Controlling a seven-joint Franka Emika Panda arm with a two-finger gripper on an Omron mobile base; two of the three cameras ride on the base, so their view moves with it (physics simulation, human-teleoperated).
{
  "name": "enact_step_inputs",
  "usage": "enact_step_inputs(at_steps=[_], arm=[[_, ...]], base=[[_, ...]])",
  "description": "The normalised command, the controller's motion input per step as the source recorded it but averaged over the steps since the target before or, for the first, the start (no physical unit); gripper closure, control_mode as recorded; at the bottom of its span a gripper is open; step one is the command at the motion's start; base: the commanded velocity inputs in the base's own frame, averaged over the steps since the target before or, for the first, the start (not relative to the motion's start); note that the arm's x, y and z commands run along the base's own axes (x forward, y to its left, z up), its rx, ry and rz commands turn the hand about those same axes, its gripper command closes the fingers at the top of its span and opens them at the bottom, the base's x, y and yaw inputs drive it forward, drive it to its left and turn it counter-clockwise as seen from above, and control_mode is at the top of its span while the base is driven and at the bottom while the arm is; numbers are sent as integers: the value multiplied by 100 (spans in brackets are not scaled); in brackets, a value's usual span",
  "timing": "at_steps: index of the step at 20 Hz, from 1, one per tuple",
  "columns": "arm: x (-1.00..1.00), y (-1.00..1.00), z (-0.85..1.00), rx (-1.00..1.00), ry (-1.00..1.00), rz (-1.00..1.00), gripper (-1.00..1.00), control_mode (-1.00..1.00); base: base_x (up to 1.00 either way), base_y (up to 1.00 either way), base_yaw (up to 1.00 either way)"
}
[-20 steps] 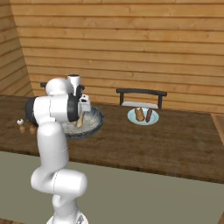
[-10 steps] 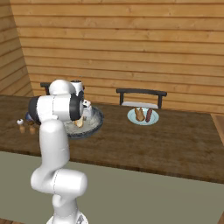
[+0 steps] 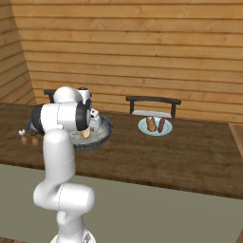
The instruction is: Place one bun and one sausage from the bowl on each plate.
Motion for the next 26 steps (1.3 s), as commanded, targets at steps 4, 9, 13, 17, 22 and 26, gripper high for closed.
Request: enact_step_inputs(at_steps=[4, 9, 13, 17, 22, 26], arm=[[0, 0, -28, 0, 8, -6, 100, -100], [-1, -1, -12, 0, 6, 0, 100, -100], [-31, -1, 21, 0, 0, -3, 100, -100], [-50, 0, 72, 0, 0, -4, 100, -100], [-46, 6, 77, 0, -2, -4, 100, -100], [-20, 48, 57, 0, -13, -2, 100, -100]], base=[[0, 0, 0], [0, 0, 0], [0, 0, 0], [0, 0, 0], [0, 0, 0], [0, 0, 0]])
